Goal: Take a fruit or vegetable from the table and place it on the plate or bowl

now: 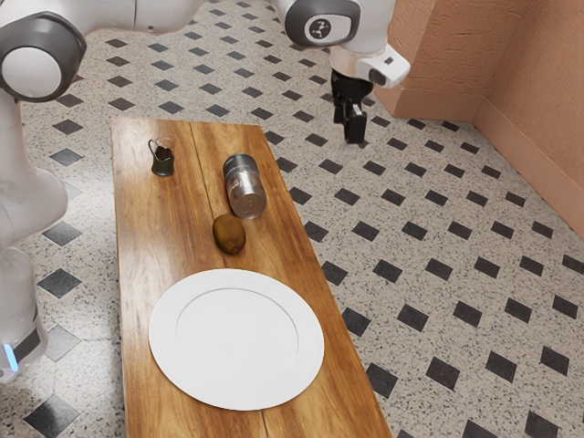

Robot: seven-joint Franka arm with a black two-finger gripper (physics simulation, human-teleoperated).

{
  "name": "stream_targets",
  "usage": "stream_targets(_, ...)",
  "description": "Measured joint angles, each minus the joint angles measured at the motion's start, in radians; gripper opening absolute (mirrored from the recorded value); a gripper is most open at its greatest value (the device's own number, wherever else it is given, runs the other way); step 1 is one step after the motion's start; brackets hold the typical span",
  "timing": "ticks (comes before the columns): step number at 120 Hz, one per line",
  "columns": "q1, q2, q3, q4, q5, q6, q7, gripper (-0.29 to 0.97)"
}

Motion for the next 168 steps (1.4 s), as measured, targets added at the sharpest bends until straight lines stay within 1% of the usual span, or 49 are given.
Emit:
stream_targets(10, 0.004, 0.001, 0.0, 0.001, 0.001, 0.004, 0.005, 0.68)
stream_targets(18, 0.023, 0.01, -0.01, 0.041, -0.001, -0.005, 0.007, 0.68)
stream_targets(33, 0.089, 0.052, -0.015, 0.042, -0.052, -0.02, 0.006, 0.68)
stream_targets(45, 0.165, 0.068, -0.011, 0.044, -0.078, -0.024, 0.006, 0.68)
stream_targets(53, 0.191, 0.071, -0.011, 0.042, -0.089, -0.027, 0.005, 0.68)
stream_targets(61, 0.186, 0.072, -0.013, 0.04, -0.095, -0.032, 0.005, 0.68)
stream_targets(72, 0.15, 0.075, -0.016, 0.037, -0.1, -0.05, 0.006, 0.68)
stream_targets(81, 0.124, 0.097, -0.034, 0.042, -0.102, -0.064, 0.006, 0.68)
stream_targets(87, 0.113, 0.119, -0.037, 0.041, -0.121, -0.068, 0.005, 0.68)
stream_targets(93, 0.114, 0.125, -0.034, 0.039, -0.132, -0.071, 0.006, 0.68)
stream_targets(99, 0.136, 0.126, -0.035, 0.036, -0.143, -0.081, 0.011, 0.68)
stream_targets(118, 0.19, 0.146, -0.037, -0.007, -0.227, -0.089, 0.03, 0.68)
stream_targets(129, 0.192, 0.15, -0.045, -0.011, -0.279, -0.098, -0.013, 0.68)
stream_targets(142, 0.147, 0.146, -0.055, 0.006, -0.35, -0.107, -0.14, 0.68)
stream_targets(149, 0.128, 0.139, -0.055, 0.022, -0.392, -0.11, -0.234, 0.68)
stream_targets(154, 0.122, 0.136, -0.055, 0.038, -0.407, -0.112, -0.311, 0.68)
stream_targets(160, 0.068, 0.097, -0.05, 0.027, -0.376, -0.115, -0.412, 0.68)
stream_targets(168, -0.082, -0.054, -0.045, -0.071, -0.272, -0.126, -0.545, 0.68)
